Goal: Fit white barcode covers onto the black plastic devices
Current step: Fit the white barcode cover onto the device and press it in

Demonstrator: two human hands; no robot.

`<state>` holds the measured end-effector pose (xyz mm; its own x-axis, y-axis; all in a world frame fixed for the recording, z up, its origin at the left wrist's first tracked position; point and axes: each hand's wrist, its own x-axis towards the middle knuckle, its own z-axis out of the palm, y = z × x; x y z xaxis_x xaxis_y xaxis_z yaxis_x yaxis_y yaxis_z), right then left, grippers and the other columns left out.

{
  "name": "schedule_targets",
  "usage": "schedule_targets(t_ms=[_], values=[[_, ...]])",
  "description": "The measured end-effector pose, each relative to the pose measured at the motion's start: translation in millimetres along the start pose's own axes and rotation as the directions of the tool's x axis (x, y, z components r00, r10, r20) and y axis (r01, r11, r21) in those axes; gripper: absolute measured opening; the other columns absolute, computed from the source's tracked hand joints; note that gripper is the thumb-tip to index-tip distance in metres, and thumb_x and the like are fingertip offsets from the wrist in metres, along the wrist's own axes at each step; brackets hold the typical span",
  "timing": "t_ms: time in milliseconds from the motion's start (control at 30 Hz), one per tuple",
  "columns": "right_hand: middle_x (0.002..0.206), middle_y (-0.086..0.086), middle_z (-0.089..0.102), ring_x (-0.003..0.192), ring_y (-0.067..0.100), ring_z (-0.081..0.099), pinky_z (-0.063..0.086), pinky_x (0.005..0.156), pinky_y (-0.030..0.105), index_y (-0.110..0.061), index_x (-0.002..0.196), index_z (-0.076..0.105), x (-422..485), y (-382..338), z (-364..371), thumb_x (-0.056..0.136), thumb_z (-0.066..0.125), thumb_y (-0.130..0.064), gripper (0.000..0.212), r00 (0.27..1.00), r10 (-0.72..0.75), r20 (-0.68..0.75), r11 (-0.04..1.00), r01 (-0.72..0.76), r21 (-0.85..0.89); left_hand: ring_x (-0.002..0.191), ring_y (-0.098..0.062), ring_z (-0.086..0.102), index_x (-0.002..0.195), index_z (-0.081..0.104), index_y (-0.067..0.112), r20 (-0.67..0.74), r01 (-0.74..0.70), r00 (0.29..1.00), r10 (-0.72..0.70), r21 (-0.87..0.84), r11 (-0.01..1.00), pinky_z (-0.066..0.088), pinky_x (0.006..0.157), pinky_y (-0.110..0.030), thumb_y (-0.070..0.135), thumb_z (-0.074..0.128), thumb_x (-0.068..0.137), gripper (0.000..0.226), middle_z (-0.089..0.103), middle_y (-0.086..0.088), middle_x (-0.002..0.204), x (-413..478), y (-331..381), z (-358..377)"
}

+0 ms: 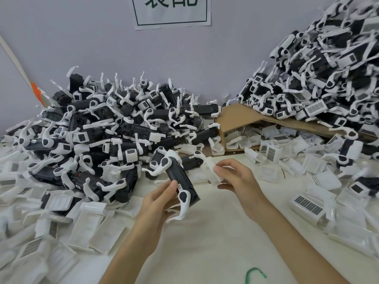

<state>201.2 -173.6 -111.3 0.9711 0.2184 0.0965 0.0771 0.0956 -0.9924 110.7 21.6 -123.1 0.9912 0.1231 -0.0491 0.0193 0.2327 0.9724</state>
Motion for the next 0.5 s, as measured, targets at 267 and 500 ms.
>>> schedule_targets(t_ms=[267, 500], values=[[0.075, -0.012, 0.07, 0.071, 0.004, 0.065, 0.057, 0.068, 0.025, -0.011, 0.088, 0.066, -12.6, 1.3, 20.0, 0.089, 0.074, -0.016, 0.01, 0.983, -0.129, 0.129, 0.991, 0.132, -0.014, 0.091, -0.016, 0.07, 0.12, 0.072, 0.024, 0.09, -0.047, 0.995, 0.037, 0.111, 0.993, 0.051, 0.072, -0.019, 0.043, 0.064, 0.09, 0.037, 0.075, -0.007, 0.11, -4.5, 2.3, 5.8], [0.083, -0.009, 0.074, 0.077, 0.006, 0.068, 0.055, 0.067, 0.021, -0.015, 0.087, 0.066, -16.1, 2.0, 25.2, 0.085, 0.077, -0.02, 0.012, 0.98, -0.139, 0.142, 0.989, 0.145, -0.029, 0.093, -0.017, 0.07, 0.123, 0.071, 0.025, 0.101, -0.051, 0.994, 0.039, 0.113, 0.992, 0.051, 0.074, -0.02, 0.038, 0.062, 0.091, 0.036, 0.075, -0.008, 0.113, -3.2, -0.7, 6.9]])
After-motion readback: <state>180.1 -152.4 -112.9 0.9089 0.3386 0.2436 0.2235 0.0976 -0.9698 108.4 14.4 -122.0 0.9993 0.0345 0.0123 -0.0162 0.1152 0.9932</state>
